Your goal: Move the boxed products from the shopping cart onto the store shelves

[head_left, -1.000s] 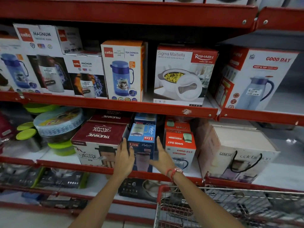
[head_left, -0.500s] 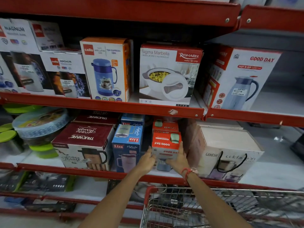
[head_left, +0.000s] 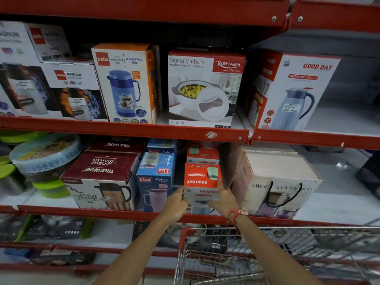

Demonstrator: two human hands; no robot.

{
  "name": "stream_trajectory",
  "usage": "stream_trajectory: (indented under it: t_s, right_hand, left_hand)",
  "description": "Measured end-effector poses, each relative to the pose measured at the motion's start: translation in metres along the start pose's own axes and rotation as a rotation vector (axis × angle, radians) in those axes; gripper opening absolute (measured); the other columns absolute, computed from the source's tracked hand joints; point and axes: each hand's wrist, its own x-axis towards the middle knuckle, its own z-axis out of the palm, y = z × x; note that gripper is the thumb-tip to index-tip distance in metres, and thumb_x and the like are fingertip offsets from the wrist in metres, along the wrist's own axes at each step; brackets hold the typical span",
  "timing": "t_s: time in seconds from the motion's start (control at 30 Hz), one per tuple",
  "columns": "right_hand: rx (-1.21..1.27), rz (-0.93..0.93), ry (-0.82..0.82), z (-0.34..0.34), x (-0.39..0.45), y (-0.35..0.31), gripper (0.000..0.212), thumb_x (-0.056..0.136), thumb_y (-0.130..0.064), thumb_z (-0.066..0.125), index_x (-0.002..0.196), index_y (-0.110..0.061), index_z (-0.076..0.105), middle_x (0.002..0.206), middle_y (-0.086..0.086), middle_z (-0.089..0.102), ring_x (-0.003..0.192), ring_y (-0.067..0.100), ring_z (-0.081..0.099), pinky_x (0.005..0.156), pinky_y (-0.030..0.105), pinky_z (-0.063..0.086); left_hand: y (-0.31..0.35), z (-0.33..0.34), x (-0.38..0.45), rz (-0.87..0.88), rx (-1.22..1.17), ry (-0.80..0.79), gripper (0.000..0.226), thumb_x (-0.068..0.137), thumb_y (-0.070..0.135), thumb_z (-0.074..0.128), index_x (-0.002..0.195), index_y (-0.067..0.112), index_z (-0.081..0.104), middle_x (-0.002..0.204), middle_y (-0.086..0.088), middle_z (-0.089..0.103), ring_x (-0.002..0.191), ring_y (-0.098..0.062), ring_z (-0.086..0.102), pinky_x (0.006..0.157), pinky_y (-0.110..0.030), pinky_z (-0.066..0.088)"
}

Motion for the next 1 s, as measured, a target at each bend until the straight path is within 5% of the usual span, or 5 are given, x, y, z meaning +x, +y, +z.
stream_trajectory:
  t_s: [0.27, 0.4, 0.5, 0.9, 1.0]
  right_hand:
    - [0.135, -0.359, 0.654, -0.109, 0.034, -0.096, 0.067, 0.085, -0.010, 0.065, 0.144, -0.012, 0.034, 0.136, 0.016, 0.050, 0.123, 0.031, 0.050, 0.100, 0.040, 0.045]
    - [0.306, -0.304, 0.461, -0.137, 0.076, -0.120, 0.109, 0.082, -0.014, 0.072, 0.150, -0.023, -0.013, 0.156, 0.025, 0.010, 0.142, 0.040, 0.021, 0.110, 0.052, 0.035]
    - [0.263, -0.224, 0.360, -0.139, 0.091, -0.122, 0.119, 0.078, -0.015, 0.072, 0.146, -0.031, -0.024, 0.152, 0.031, 0.013, 0.135, 0.048, 0.028, 0.108, 0.056, 0.034]
    - [-0.016, -0.214, 0.409, -0.137, 0.062, -0.109, 0.108, 0.083, -0.026, 0.070, 0.149, -0.030, -0.015, 0.140, 0.026, 0.029, 0.123, 0.047, 0.040, 0.104, 0.051, 0.041]
    - [-0.124, -0.387, 0.768, -0.166, 0.052, -0.141, 0.088, 0.087, -0.030, 0.064, 0.152, -0.016, 0.006, 0.146, 0.027, 0.029, 0.128, 0.046, 0.035, 0.107, 0.056, 0.036]
  left_hand:
    - [0.102, -0.094, 0.040, 0.573, 0.040, 0.692, 0.048, 0.090, 0.005, 0.049, 0.136, 0.009, 0.038, 0.137, -0.009, 0.048, 0.119, -0.014, 0.048, 0.103, -0.023, 0.039]
    - [0.136, -0.126, 0.080, 0.366, 0.024, 0.516, 0.083, 0.092, 0.007, 0.050, 0.148, 0.014, -0.010, 0.158, -0.009, 0.008, 0.142, -0.026, 0.022, 0.111, -0.033, 0.028]
    - [0.132, -0.130, 0.094, 0.209, 0.044, 0.268, 0.090, 0.092, 0.010, 0.045, 0.143, 0.025, -0.027, 0.137, -0.022, 0.044, 0.104, -0.037, 0.055, 0.082, -0.040, 0.045]
    - [0.120, -0.136, 0.065, 0.225, 0.277, 0.353, 0.087, 0.091, 0.016, 0.049, 0.147, 0.020, -0.018, 0.152, -0.022, 0.013, 0.118, -0.037, 0.048, 0.093, -0.037, 0.043]
    - [0.146, -0.155, 0.055, 0.397, 0.290, 0.611, 0.077, 0.094, 0.020, 0.046, 0.148, 0.010, -0.007, 0.144, -0.023, 0.028, 0.122, -0.035, 0.042, 0.100, -0.041, 0.040]
